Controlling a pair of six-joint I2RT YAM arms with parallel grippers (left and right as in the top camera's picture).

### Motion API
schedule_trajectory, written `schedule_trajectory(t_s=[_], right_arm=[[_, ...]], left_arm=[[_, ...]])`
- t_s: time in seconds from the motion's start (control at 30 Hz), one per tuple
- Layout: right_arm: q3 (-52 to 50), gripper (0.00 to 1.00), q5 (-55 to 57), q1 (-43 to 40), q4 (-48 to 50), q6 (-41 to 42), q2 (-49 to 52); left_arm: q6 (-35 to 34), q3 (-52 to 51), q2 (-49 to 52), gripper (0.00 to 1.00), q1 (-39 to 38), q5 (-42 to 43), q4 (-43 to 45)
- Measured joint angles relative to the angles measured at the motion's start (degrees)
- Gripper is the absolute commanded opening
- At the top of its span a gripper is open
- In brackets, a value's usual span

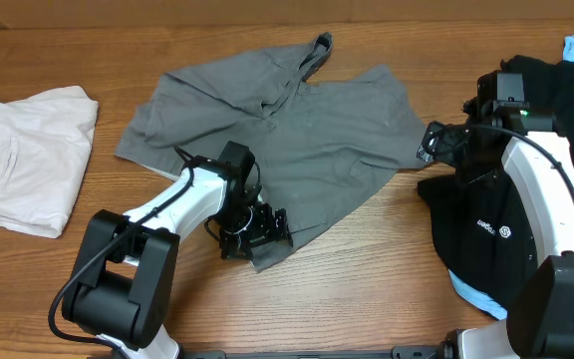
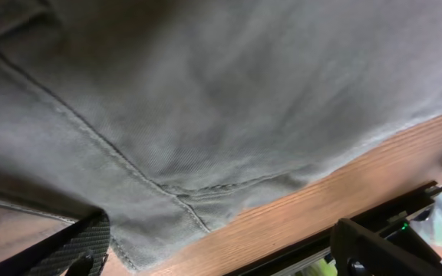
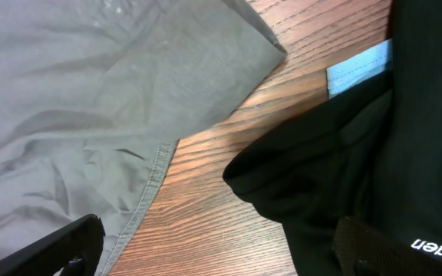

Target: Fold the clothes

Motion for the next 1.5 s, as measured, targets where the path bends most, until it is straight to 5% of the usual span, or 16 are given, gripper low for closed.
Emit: schedule_trajectory(t_s=[0.17, 0.23, 0.4, 0.47, 0.53, 0.67, 0.7, 1.07, 1.5], right_arm=[[0.0, 1.0, 0.0, 0.0, -0.1, 0.0, 0.0], [0.0, 1.0, 0.0, 0.0, -0.3, 0.0, 0.0], [0.0, 1.0, 0.2, 0.0, -0.5, 0.0, 0.0], [0.0, 1.0, 0.2, 0.0, -0.5, 0.0, 0.0], [0.0, 1.0, 0.2, 0.0, -0.5, 0.0, 0.0], [0.0, 1.0, 0.4, 0.0, -0.5, 0.0, 0.0], [0.0, 1.0, 0.4, 0.0, -0.6, 0.0, 0.0], [0.0, 1.0, 0.6, 0.0, -0.6, 0.0, 0.0], [-0.1, 0.9, -3.8, 0.5, -2.4, -3.0, 0.0]], left_arm=[[-0.8, -0.6, 0.0, 0.87, 0.0, 0.5, -0.7], [-1.3, -1.0, 0.0, 1.0, 0.0, 0.5, -1.8], [-1.1, -1.7, 0.0, 1.0, 0.0, 0.2, -4.5], [-1.1, -1.7, 0.0, 0.83, 0.0, -0.8, -4.4], [-1.2, -1.7, 0.0, 0.53, 0.0, -1.9, -2.8], [-1.8, -1.8, 0.0, 0.22, 0.0, -3.6, -1.9], [-1.6, -1.8, 0.0, 0.04, 0.0, -3.9, -1.9], [-1.0, -1.8, 0.0, 0.04, 4.4, -7.6, -8.3], [1.0, -1.8, 0.0, 0.04, 42.4, -27.6, -11.5]])
